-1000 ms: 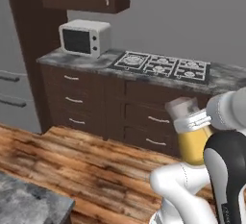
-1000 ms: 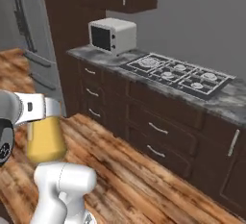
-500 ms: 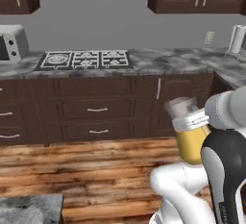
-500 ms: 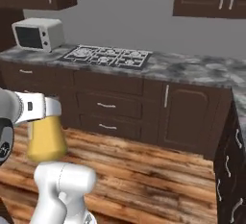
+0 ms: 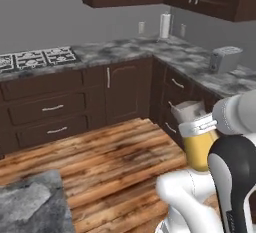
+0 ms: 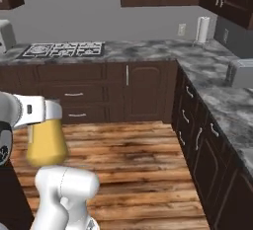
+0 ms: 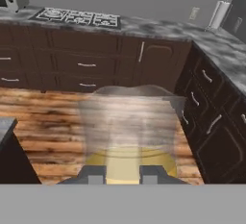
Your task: There is a tray on the dining counter. Grab the cup, mug, and pitcher and place them on the tray. The pitcher may be placed next to the tray if it cannot fit the tray.
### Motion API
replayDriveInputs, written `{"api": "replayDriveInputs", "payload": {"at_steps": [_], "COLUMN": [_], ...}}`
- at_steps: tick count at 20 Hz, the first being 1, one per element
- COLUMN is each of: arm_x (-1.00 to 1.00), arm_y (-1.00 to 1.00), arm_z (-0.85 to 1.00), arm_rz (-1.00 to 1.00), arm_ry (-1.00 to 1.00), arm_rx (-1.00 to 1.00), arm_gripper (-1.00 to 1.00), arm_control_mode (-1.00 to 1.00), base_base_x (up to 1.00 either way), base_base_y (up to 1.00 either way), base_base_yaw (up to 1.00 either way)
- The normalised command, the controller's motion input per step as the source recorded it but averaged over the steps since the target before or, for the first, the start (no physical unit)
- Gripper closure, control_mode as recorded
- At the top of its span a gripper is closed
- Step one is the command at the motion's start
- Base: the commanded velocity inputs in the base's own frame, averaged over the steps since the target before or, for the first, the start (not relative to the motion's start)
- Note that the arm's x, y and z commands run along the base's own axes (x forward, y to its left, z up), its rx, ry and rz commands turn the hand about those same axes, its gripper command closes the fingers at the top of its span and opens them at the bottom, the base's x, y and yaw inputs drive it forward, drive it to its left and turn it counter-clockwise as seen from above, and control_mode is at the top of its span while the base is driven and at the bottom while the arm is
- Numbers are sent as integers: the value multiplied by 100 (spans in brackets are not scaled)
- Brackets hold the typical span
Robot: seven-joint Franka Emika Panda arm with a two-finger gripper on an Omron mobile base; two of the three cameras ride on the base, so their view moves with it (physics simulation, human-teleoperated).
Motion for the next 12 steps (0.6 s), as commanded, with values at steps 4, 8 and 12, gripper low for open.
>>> {"api": "replayDriveInputs", "payload": {"at_steps": [4, 8, 12], "arm_x": [0, 0, 0], "arm_y": [0, 0, 0], "arm_z": [0, 0, 0], "arm_rz": [0, 0, 0], "arm_ry": [0, 0, 0], "arm_rx": [0, 0, 0], "arm_gripper": [100, 100, 100], "arm_control_mode": [100, 100, 100], "base_base_x": [-100, -100, -100], "base_base_y": [3, -26, -29], "base_base_yaw": [-37, -20, -2]}}
